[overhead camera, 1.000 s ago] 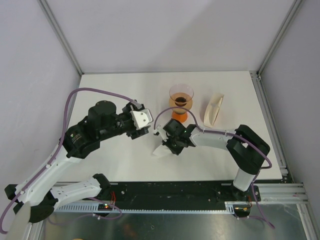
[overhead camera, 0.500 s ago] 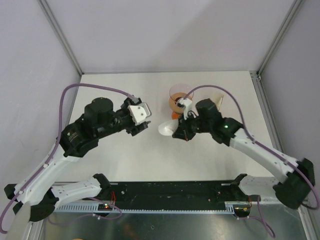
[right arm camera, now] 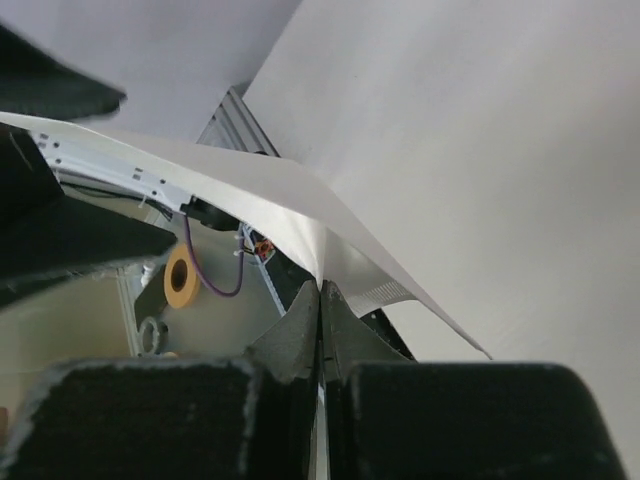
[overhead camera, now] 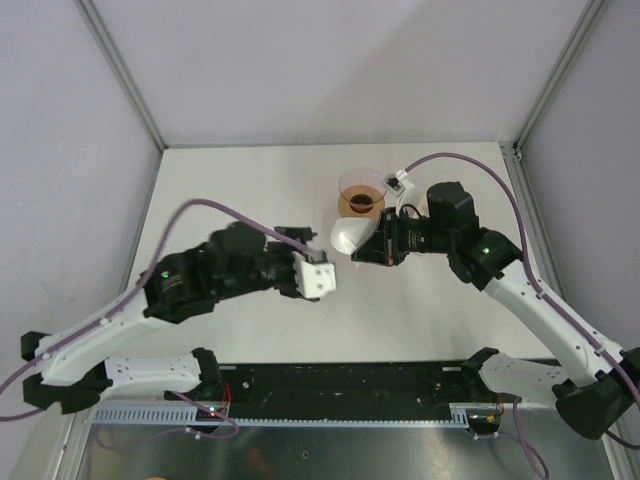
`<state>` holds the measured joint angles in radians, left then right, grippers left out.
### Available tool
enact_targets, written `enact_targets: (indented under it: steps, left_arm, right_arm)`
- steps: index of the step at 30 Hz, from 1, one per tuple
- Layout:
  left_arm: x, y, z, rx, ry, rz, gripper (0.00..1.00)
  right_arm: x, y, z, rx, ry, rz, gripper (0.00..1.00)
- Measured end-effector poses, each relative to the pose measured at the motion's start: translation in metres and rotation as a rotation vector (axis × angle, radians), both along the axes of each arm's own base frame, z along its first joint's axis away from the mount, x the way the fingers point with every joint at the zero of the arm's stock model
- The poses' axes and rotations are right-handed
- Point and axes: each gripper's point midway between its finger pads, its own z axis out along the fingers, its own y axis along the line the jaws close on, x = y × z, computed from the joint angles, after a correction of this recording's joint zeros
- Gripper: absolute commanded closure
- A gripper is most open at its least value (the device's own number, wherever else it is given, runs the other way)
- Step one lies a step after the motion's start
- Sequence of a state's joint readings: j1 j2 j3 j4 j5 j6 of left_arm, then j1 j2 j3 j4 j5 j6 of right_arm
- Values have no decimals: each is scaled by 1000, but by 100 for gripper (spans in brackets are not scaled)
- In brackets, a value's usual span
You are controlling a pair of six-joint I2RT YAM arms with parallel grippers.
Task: Place the coffee filter in the dripper
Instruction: Pick up the coffee filter from the center of the board.
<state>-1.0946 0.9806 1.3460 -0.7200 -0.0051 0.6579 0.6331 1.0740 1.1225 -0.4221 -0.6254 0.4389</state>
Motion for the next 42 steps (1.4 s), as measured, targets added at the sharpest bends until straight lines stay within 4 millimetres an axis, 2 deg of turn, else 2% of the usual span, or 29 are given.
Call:
enact_targets:
  steps: [4, 6, 9, 12, 14, 16, 19, 22, 24, 30, 31, 34, 38, 42]
  left_arm:
    - [4, -6, -38, 214, -96, -22, 24]
    - [0, -10, -42, 258, -134, -52, 21]
    - [-14, -21, -42, 292, -204, -123, 22]
    - [-25, -29, -55, 358, -267, -176, 23]
    - [-28, -33, -78, 443, -295, -206, 23]
    - [-30, -37, -93, 495, -304, -223, 23]
    - [-25, -36, -110, 560, -337, -213, 23]
    - [-16, -33, -117, 595, -380, -183, 26]
    - [-10, -32, -117, 602, -404, -157, 34]
    - [12, -28, -116, 612, -465, -69, 91]
    - [14, -29, -113, 605, -473, -59, 95]
    - [18, -31, -106, 580, -487, -35, 99]
    - [20, -31, -103, 548, -471, -19, 100]
    - [21, -29, -103, 453, -354, -13, 100]
  right_arm:
    - [10, -5, -26, -54, 141, -37, 100]
    - [10, -5, -39, -86, 195, -40, 100]
    - [6, -7, -55, -134, 268, -42, 100]
    - [0, -9, -60, -155, 298, -38, 100]
    - [-3, -10, -62, -167, 310, -34, 100]
    - [-6, -9, -64, -174, 317, -27, 100]
    - [-14, -5, -64, -178, 319, 1, 100]
    - [-23, 0, -63, -175, 322, 38, 100]
    - [-27, 2, -62, -174, 323, 55, 100]
    - [-37, 7, -60, -168, 323, 97, 100]
    - [-38, 7, -59, -165, 321, 103, 100]
    - [-39, 9, -57, -158, 313, 113, 95]
    - [-40, 9, -52, -144, 289, 117, 69]
    - [-37, 1, -38, -115, 208, 92, 57]
